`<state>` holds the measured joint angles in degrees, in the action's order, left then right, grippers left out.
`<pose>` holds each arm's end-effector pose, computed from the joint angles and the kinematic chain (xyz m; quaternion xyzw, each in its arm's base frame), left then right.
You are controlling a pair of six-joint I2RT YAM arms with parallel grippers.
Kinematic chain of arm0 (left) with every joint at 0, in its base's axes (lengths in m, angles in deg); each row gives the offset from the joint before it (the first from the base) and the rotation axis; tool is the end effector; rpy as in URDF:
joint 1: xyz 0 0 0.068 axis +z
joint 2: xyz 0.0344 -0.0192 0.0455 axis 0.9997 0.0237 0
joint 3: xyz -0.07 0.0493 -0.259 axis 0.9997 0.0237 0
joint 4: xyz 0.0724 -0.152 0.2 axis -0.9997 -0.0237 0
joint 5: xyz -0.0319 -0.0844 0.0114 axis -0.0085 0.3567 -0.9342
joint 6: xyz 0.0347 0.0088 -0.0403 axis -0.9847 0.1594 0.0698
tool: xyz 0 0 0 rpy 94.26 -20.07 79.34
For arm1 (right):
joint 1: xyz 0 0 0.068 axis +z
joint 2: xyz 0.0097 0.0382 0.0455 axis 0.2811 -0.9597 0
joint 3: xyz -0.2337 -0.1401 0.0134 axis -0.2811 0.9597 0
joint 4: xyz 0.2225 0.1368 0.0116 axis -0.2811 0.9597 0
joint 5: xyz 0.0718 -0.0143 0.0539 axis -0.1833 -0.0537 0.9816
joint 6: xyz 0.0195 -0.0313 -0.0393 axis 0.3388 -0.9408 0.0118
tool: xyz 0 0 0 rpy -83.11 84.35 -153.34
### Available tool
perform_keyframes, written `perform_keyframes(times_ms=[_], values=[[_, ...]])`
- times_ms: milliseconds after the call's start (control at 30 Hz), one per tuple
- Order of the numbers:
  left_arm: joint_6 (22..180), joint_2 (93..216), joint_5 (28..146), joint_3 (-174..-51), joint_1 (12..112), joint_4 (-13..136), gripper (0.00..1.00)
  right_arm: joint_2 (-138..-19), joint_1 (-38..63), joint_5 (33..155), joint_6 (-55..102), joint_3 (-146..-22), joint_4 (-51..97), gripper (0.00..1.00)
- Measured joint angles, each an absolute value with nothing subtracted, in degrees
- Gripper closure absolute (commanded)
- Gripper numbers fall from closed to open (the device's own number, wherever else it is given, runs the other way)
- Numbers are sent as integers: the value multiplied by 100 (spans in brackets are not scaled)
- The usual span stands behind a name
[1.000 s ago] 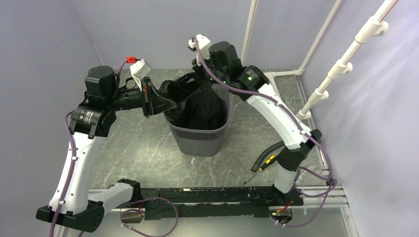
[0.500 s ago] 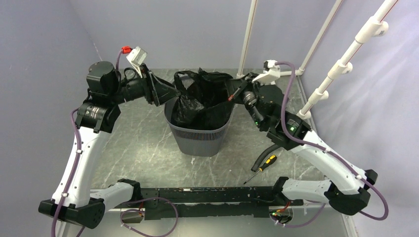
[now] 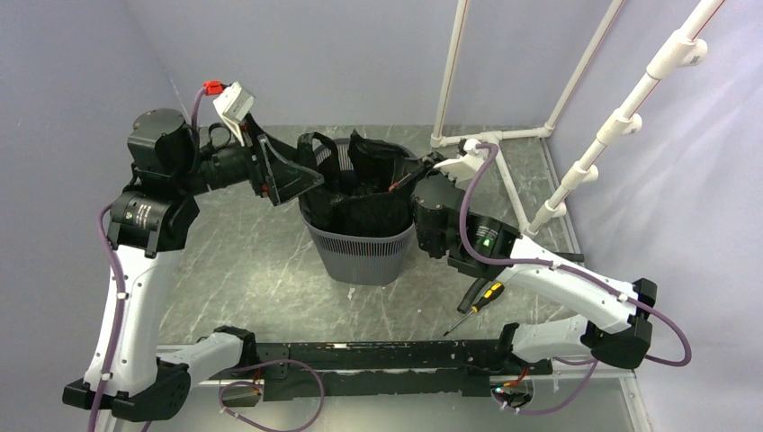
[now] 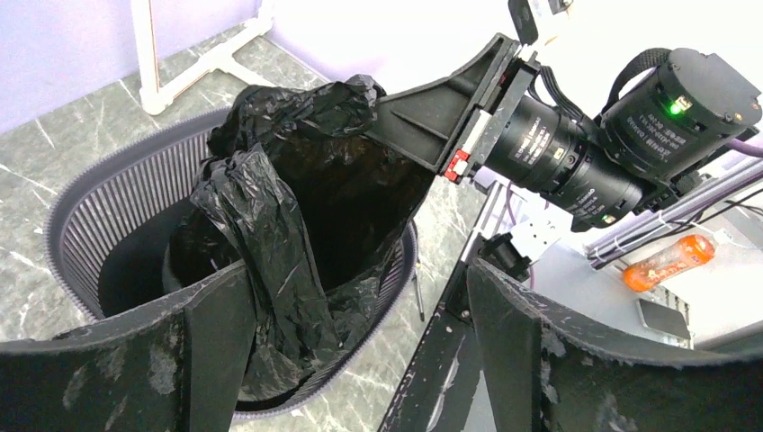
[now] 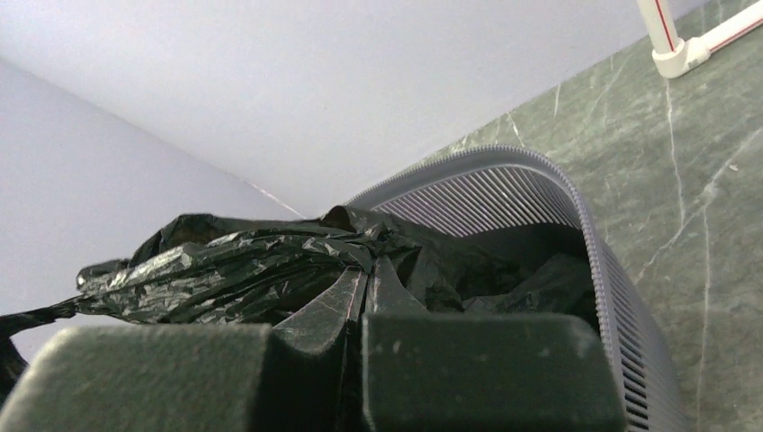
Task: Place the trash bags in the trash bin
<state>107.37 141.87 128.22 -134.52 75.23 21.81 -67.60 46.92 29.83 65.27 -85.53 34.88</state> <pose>0.1637 -0.0668 0.5165 0.2529 0.6874 -0.4634 0.4988 0.1441 0.2199 0.4413 0.2320 0.6889 0.2912 0.6219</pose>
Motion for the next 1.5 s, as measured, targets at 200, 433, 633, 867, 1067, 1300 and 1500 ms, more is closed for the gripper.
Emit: perform_keyframes(times_ms=[200,433,633,867,1067,1300,1500], values=[[10457,14369,12588,-13667,7519,1773,17,-6731,5099,2238,6846,-8040,3077,100],[10457,14891,12487,-13669,7521,1773,64,-6607,5319,1949,6857,-7511,2548,98],[10219,14887,12540,-13531,7523,1524,97,-6233,5324,2601,6446,-7327,2548,68],[10130,14653,12907,-13175,7523,1569,97,-5700,5280,4150,5130,-7397,3437,19],[10062,14648,13239,-13179,7521,1650,97,-6008,5186,5306,3622,-9089,4904,12],[9939,14653,13362,-13247,7523,1631,97,-7002,5144,5868,2208,-11462,6489,10],[9931,14653,13440,-13249,7521,1629,97,-8436,4972,6377,1336,-12986,7588,11]])
